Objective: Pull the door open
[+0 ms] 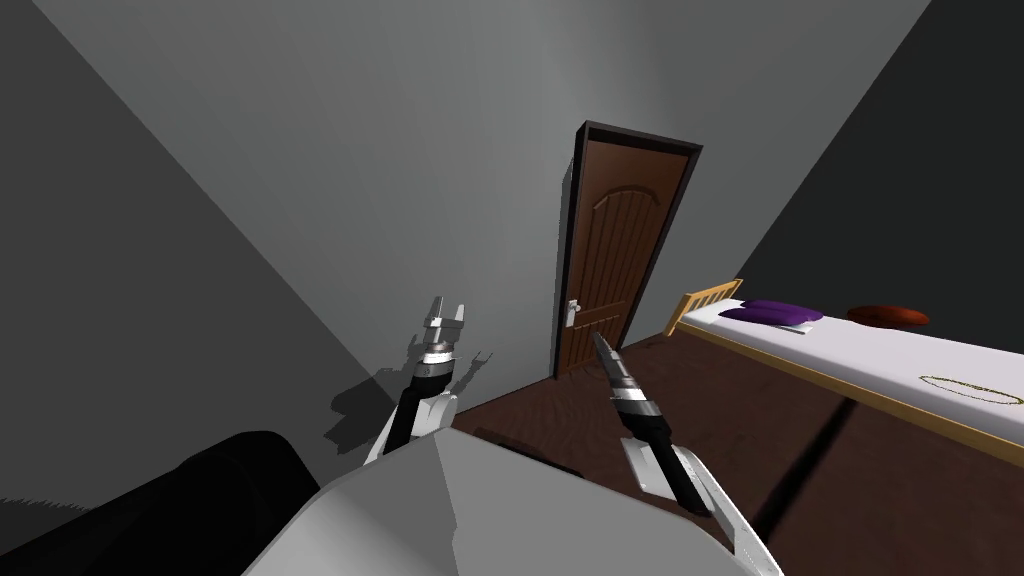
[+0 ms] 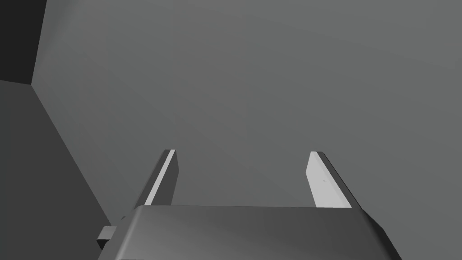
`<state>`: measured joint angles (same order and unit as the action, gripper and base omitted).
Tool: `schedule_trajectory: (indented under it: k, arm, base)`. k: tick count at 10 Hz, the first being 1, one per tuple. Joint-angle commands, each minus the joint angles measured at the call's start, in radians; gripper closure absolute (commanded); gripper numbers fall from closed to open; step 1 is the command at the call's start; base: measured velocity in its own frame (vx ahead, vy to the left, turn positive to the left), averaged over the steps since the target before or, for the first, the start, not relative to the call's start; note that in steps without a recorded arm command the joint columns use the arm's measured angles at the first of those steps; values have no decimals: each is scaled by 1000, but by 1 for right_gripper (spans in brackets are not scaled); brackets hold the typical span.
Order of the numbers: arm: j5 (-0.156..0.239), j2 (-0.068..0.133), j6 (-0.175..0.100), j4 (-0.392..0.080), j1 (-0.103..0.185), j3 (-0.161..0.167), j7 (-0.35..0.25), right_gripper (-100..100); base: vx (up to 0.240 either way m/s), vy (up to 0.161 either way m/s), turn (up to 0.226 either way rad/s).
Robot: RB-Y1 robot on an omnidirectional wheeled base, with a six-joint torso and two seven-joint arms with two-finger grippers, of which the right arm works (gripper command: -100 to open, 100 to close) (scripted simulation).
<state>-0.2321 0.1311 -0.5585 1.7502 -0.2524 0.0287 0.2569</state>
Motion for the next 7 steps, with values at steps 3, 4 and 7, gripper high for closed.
schedule_trajectory:
  k: [3, 4, 7]
  arm:
    - [-25, 29, -15, -95, 58, 1, 52, -100]
    - [-25, 29, -15, -109, 58, 1, 52, -100]
    - [-49, 57, -33, -199, 112, 1, 101, -100]
  base:
    - [47, -47, 35]
    - [36, -38, 24]
    - [48, -44, 33]
